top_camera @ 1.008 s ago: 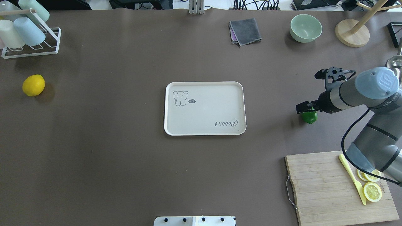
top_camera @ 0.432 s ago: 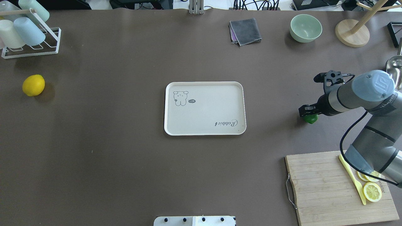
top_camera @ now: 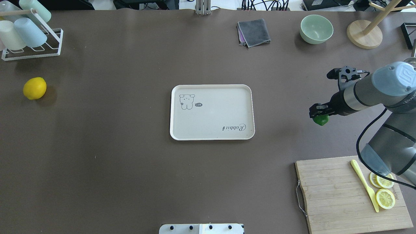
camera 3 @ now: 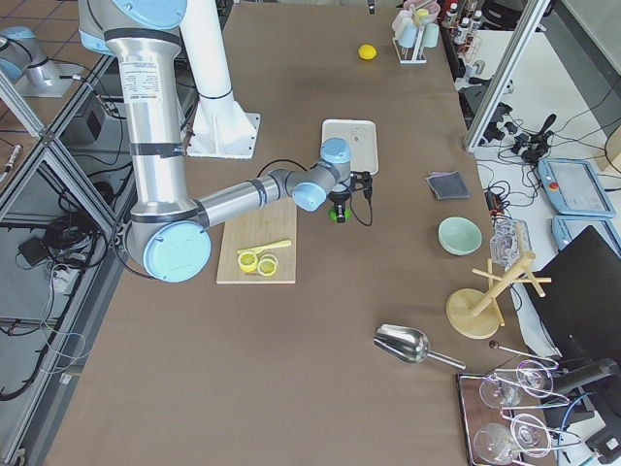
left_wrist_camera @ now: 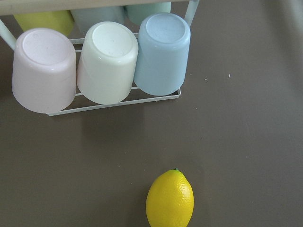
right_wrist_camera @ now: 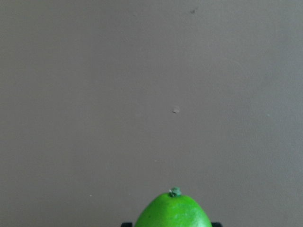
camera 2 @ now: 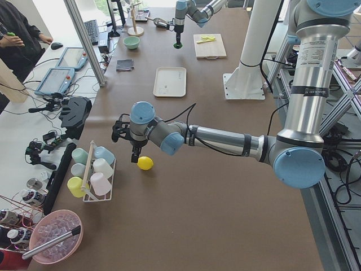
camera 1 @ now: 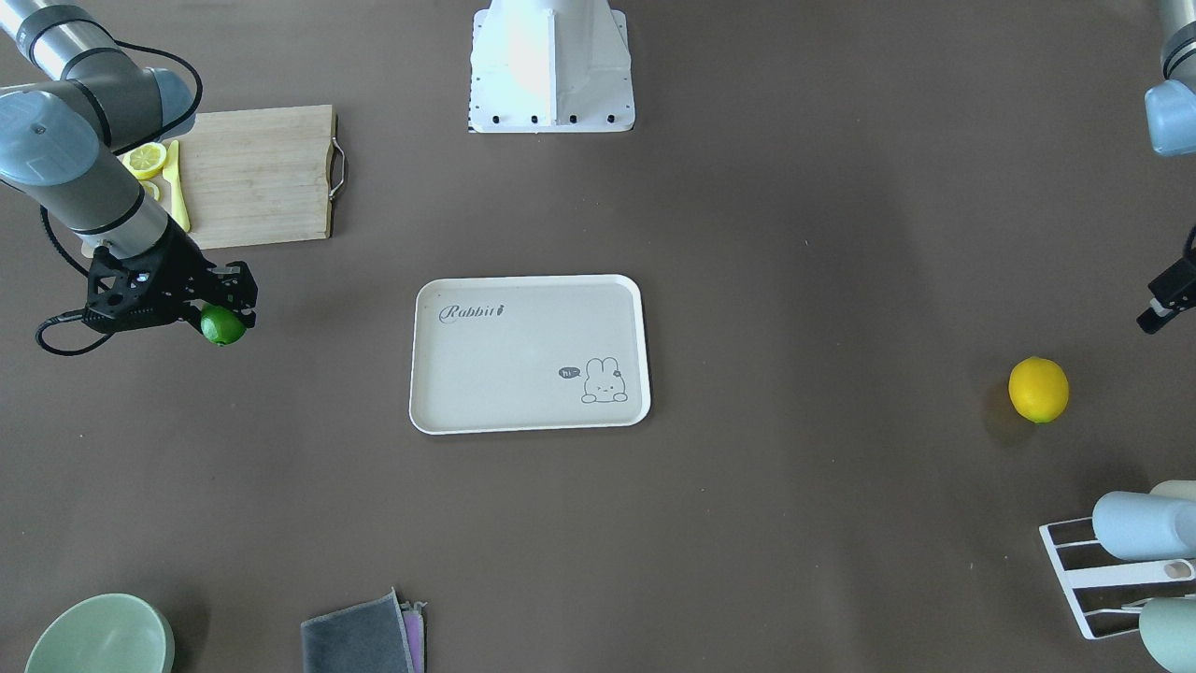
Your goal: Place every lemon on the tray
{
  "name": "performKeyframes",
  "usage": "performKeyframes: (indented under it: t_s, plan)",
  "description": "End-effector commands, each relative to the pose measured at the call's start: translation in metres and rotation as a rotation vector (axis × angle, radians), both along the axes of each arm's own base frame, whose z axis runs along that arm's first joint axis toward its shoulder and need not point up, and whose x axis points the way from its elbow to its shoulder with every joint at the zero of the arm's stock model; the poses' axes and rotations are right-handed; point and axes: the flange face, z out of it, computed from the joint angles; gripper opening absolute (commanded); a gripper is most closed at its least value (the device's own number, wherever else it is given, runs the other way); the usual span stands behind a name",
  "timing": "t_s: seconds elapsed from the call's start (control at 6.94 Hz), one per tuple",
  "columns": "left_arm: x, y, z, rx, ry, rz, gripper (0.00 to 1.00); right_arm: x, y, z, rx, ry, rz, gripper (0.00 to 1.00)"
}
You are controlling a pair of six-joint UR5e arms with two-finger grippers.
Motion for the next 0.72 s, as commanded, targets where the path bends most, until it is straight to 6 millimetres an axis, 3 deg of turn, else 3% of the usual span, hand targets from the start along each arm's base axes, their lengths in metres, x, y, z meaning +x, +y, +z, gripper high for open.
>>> performKeyframes:
  t_s: [0.0, 0.14, 0.29, 0.58]
  plan:
    - [0.031, -0.01, 0.007, 0.024, -0.016, 0.033, 0.97, 0.011, 0.007, -0.082, -0.021, 0.009, 0.004, 0.0]
    - [0.049, -0.013, 0.01, 0.037, -0.041, 0.048, 0.97, 0.011, 0.008, -0.114, -0.039, 0.003, 0.02, 0.0]
    - [0.064, -0.013, 0.017, 0.044, -0.049, 0.072, 0.97, 0.009, 0.007, -0.129, -0.042, -0.015, 0.035, 0.0]
    - [0.099, -0.009, 0.061, 0.085, -0.092, 0.094, 0.97, 0.007, 0.004, -0.14, -0.042, -0.03, 0.045, 0.0]
